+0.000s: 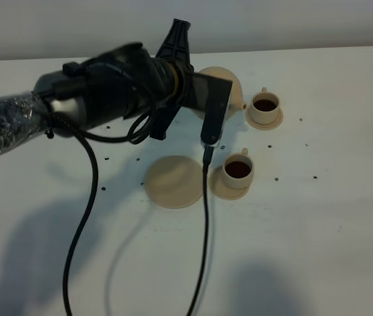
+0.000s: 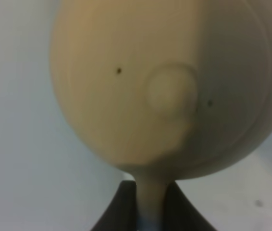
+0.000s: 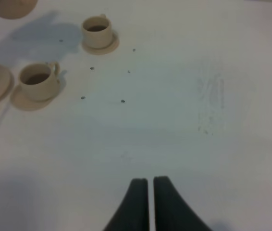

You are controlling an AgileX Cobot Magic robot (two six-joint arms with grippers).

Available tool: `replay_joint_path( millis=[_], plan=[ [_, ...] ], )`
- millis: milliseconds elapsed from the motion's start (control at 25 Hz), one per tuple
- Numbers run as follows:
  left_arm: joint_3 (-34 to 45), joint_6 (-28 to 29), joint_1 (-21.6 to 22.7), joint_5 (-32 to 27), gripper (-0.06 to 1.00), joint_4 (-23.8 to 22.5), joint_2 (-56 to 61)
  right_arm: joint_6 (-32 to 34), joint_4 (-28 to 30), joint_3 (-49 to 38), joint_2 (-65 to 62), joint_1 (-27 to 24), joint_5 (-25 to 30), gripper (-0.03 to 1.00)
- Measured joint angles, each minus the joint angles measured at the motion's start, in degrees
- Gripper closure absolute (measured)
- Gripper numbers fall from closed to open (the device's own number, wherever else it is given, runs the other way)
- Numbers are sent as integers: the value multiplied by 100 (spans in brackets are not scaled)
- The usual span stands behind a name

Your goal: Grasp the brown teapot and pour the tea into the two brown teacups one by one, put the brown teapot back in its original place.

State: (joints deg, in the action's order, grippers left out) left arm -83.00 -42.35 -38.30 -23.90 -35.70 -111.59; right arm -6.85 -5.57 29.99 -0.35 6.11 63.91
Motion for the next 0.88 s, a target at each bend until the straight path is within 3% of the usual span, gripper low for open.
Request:
replay_joint_path(
  millis=[200,360,600,880],
  plan=[
    [-786,-890,0,-1082,86,1458,-38,0,0,0,0,0,0,94],
    [-1683,-1168,27,-2037,86,2111,-375,0,0,0,0,0,0,94],
    [-2612,-1352,63,-3067,86,2441,-1085,0,0,0,0,0,0,94],
    [-2783,-1462,63,-3245,86,2599,-1266,0,0,0,0,0,0,94]
  ],
)
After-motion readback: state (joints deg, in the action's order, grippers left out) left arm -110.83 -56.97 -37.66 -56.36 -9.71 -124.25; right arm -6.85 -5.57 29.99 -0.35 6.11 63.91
